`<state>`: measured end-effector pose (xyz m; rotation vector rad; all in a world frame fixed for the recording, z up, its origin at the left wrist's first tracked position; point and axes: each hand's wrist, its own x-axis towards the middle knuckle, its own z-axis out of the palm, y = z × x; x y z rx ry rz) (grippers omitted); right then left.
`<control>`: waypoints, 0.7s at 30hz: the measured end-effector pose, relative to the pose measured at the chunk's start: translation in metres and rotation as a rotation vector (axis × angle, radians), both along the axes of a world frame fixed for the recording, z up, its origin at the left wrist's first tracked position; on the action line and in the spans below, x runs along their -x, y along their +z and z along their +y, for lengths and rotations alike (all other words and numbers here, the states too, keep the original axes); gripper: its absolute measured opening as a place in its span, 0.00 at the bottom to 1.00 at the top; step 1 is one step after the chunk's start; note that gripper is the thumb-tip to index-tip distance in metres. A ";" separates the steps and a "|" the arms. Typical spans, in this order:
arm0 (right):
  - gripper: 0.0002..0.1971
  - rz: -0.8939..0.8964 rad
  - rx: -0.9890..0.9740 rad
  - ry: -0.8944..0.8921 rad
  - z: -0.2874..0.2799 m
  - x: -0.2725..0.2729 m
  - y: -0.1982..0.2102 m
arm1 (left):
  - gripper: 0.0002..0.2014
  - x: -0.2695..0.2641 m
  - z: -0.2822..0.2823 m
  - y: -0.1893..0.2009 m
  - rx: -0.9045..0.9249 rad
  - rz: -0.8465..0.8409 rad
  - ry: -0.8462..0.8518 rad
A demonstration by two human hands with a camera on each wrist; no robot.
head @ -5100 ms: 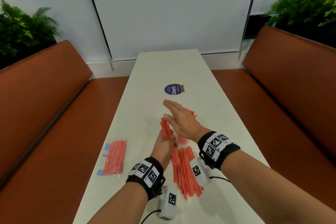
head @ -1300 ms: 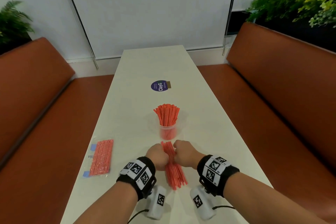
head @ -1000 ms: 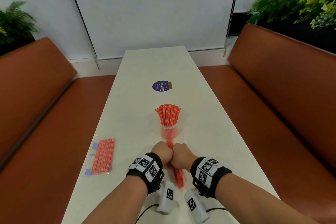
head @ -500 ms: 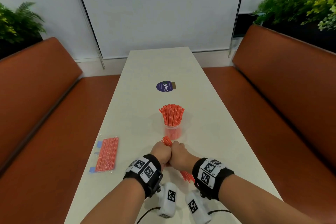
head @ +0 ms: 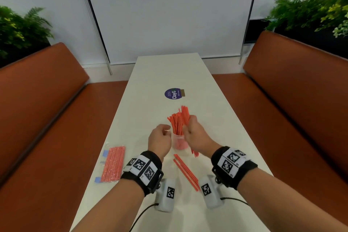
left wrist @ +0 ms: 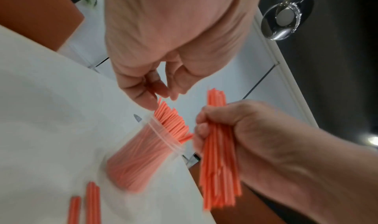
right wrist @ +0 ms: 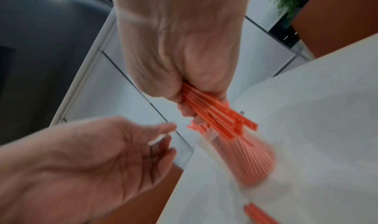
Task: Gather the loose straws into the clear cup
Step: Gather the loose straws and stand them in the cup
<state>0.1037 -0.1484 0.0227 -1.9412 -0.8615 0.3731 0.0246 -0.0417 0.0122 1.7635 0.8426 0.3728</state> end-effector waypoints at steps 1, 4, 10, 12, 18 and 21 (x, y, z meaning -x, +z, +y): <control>0.06 -0.017 -0.067 -0.035 0.003 -0.008 0.006 | 0.23 -0.004 0.004 0.001 -0.045 0.051 -0.010; 0.10 -0.043 -0.238 -0.107 0.016 -0.026 0.016 | 0.45 -0.019 0.010 -0.006 -0.123 0.212 -0.143; 0.17 -0.005 -0.411 -0.229 0.044 -0.043 0.006 | 0.66 -0.069 0.021 -0.055 -0.170 0.188 -0.144; 0.16 0.023 -0.419 -0.238 0.047 -0.044 -0.003 | 0.65 -0.077 0.018 -0.056 -0.145 0.131 -0.112; 0.15 0.125 -0.456 -0.240 0.047 -0.055 -0.015 | 0.44 -0.082 0.014 -0.054 -0.130 0.096 -0.096; 0.23 0.183 -0.503 -0.225 0.043 -0.056 -0.015 | 0.45 -0.070 0.004 -0.035 -0.123 0.081 -0.105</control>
